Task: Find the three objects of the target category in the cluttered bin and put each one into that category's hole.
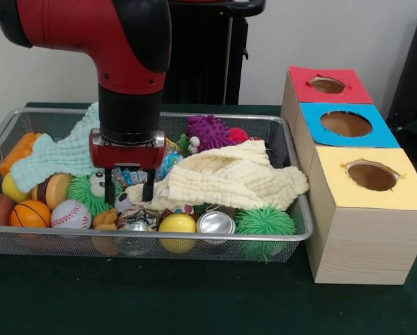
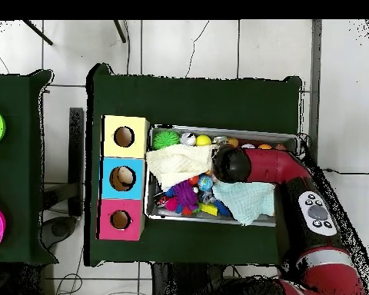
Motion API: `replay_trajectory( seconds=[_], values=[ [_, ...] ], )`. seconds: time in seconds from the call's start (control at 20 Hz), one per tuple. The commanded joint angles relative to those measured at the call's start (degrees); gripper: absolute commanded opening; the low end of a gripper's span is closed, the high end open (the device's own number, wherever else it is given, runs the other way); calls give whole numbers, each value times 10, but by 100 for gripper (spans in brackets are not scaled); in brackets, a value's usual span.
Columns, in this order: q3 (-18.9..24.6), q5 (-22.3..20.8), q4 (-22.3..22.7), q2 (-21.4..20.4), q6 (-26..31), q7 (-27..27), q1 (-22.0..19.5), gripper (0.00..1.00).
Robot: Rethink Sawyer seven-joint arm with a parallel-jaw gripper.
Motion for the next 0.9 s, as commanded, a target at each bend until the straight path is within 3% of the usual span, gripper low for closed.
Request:
replay_trajectory(
  seconds=[0.05,0.55,0.9],
  values=[
    [19,3,-21,7,34,-1,-22,100],
    [35,2,-35,20,41,-21,-39,100],
    [38,1,-88,59,40,-12,-22,100]
  ],
)
